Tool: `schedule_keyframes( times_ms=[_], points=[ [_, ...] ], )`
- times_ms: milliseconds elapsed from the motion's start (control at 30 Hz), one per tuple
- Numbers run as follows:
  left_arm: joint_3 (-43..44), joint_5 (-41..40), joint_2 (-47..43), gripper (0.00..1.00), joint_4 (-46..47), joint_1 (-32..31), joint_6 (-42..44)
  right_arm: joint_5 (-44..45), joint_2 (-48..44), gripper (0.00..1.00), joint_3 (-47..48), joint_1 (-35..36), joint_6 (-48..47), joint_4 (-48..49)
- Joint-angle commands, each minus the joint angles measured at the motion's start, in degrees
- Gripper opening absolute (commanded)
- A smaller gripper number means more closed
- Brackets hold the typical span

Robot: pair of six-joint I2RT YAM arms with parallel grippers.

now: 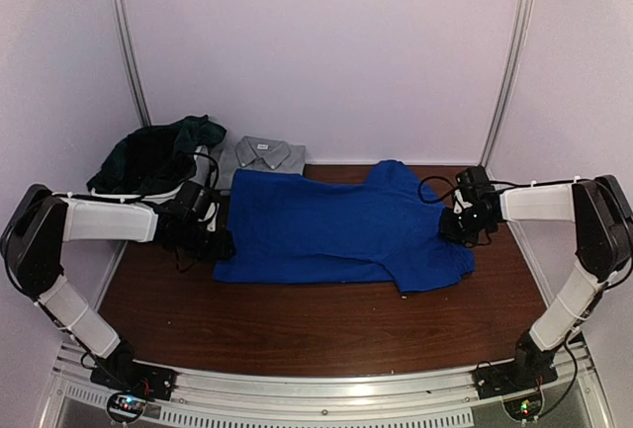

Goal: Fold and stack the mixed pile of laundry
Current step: Fold the flattened T-shirt at the center of the board.

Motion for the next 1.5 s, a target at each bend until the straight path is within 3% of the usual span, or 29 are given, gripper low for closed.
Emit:
schedule_keyframes(
  times_ms=[0,100,200,267,433,633,800,1133,1467],
  points=[
    [0.46,0.59,-4.77,0.57,3.22,-0.83,2.23,-2.64,-2.08,0.28,3.41,-1.50,-2.96,-2.06],
    [3.31,0.60,-6.70,0.62,3.19,-4.75,5.99,-3.40,-8.65,0.55,2.17,-1.81,-4.11,-4.20],
    [6.78,5.25,-5.60,0.63,4.68,-8.90,7.14,-5.85,-15.05,0.60,-0.11,-1.92,-4.48,-6.96],
    [8.23,8.47,-3.50,0.62,8.27,-12.44,6.38,-7.98,-18.65,0.60,-2.38,-1.92,-3.59,-8.77],
    [15.27,12.88,7.62,0.56,17.64,-23.04,1.32,-12.54,-24.11,0.45,-9.66,-1.92,0.31,-12.31],
    [26.94,15.50,23.03,0.49,22.10,-31.24,-2.51,-8.12,-28.20,0.39,-17.45,-1.82,3.57,-13.76],
    [33.37,19.02,31.46,0.48,23.83,-33.44,-4.81,-2.47,-27.67,0.39,-20.89,-1.83,5.81,-11.85],
    [38.20,21.50,41.55,0.47,29.46,-34.55,-9.03,-3.02,-21.38,0.38,-22.62,-1.87,5.53,-1.80],
    [43.23,20.08,47.85,0.50,28.75,-35.70,-11.29,-2.26,-17.89,0.33,-21.53,-1.91,3.27,0.40]
  ],
)
